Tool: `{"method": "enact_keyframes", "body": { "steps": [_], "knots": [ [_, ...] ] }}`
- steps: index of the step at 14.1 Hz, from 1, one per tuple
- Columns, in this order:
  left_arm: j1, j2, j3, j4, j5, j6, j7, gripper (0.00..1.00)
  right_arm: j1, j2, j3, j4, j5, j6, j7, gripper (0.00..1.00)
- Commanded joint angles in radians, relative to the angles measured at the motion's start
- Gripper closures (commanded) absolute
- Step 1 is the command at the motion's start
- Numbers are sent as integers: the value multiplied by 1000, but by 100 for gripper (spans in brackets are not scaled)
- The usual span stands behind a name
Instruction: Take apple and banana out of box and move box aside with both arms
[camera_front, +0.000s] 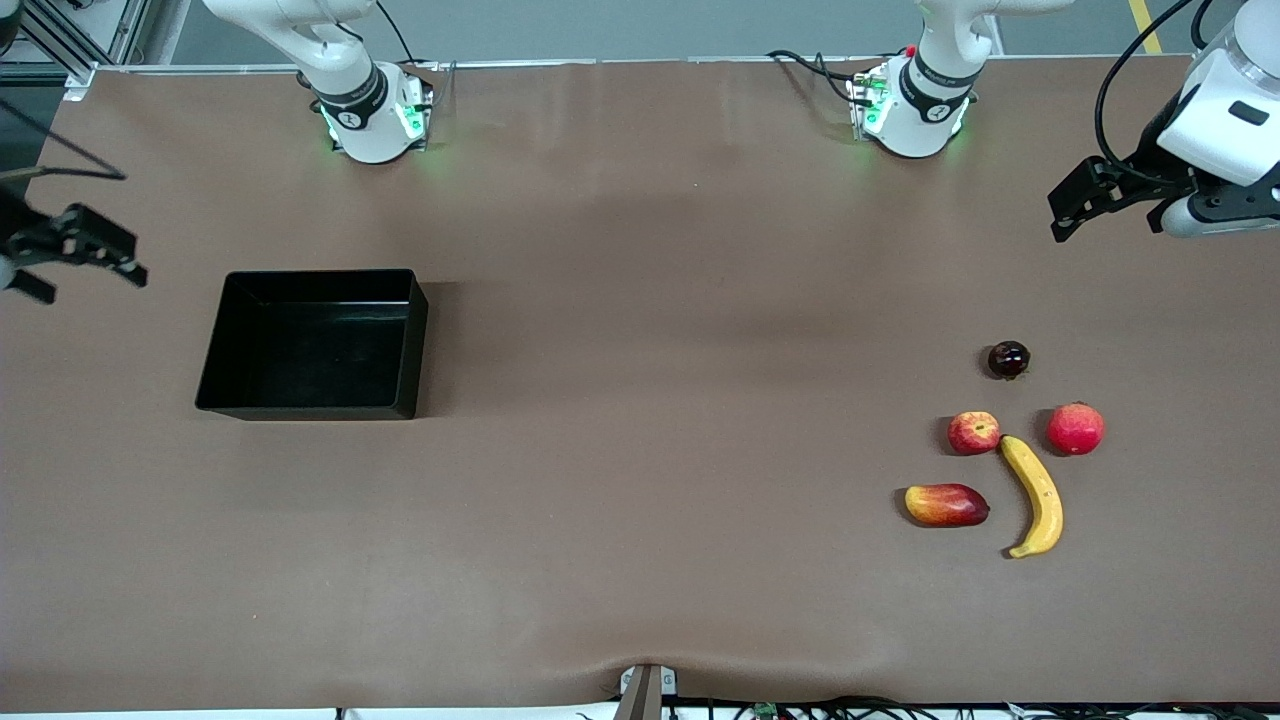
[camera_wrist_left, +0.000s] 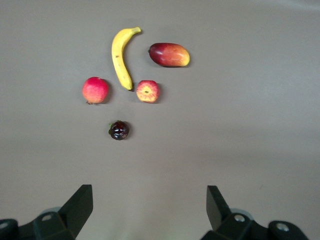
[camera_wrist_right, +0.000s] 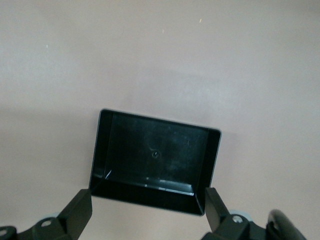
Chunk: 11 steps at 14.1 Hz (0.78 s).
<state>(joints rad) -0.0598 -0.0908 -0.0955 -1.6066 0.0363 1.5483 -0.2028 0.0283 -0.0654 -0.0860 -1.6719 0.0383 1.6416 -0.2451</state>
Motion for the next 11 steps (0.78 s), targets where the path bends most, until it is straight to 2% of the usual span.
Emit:
{"method": "enact_keyframes", "body": {
  "steps": [1,6,11],
  "knots": [
    [5,-10,10,5,-32,-27,34,0,1,-56,2,-49,-21,21,20,0],
    [6,-10,16,10,-32,-27,33,0,-7,-27,-1,27,-23,12,20,0],
    [9,-7,23,25,-27,-27,31,0,-13,-19,-4,41,-23,14,18,0]
  ]
}}
